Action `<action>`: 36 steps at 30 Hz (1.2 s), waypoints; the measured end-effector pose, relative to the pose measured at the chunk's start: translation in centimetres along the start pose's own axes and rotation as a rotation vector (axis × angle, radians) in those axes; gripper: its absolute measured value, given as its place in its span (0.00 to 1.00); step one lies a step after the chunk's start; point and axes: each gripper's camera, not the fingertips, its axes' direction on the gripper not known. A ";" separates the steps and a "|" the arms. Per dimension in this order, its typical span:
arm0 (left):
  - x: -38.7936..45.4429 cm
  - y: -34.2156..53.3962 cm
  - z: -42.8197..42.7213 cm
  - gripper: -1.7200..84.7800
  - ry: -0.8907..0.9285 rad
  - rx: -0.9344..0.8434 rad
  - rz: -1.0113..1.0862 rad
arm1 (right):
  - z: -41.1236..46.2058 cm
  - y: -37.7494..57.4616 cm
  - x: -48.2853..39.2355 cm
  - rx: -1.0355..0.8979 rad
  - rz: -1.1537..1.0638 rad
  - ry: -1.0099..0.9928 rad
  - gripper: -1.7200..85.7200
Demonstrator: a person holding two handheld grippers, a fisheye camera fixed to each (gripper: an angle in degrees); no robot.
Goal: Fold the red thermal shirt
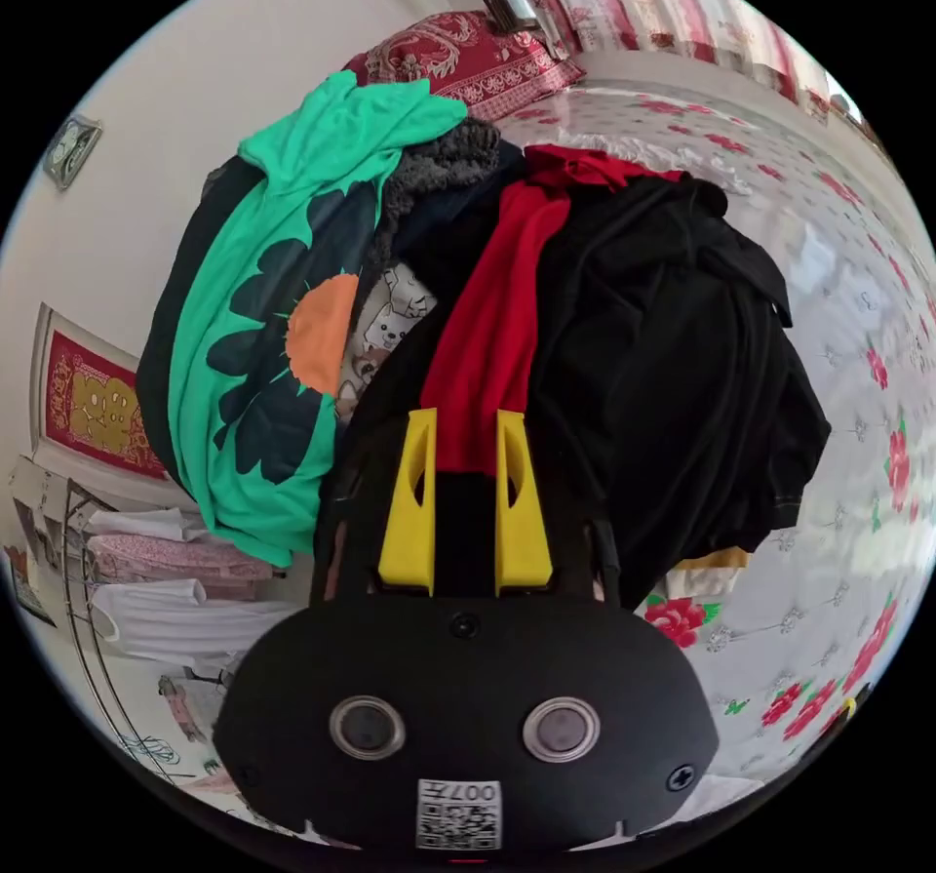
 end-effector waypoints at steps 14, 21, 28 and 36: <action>2.3 6.7 -30.2 0.01 1.215 0.699 0.451 | -2.6 -1.0 -9.6 0.094 -0.132 -0.033 0.02; 17.8 28.3 -40.5 0.01 1.724 0.571 1.393 | -5.8 0.7 -12.5 0.224 -0.182 -0.058 0.07; 21.2 27.7 -29.4 0.01 1.351 0.187 1.075 | -3.8 4.5 -8.3 0.206 -0.029 -0.073 0.10; 20.6 26.6 -21.7 0.09 1.128 0.047 0.816 | 2.3 0.0 -10.8 0.129 -0.066 -0.036 0.14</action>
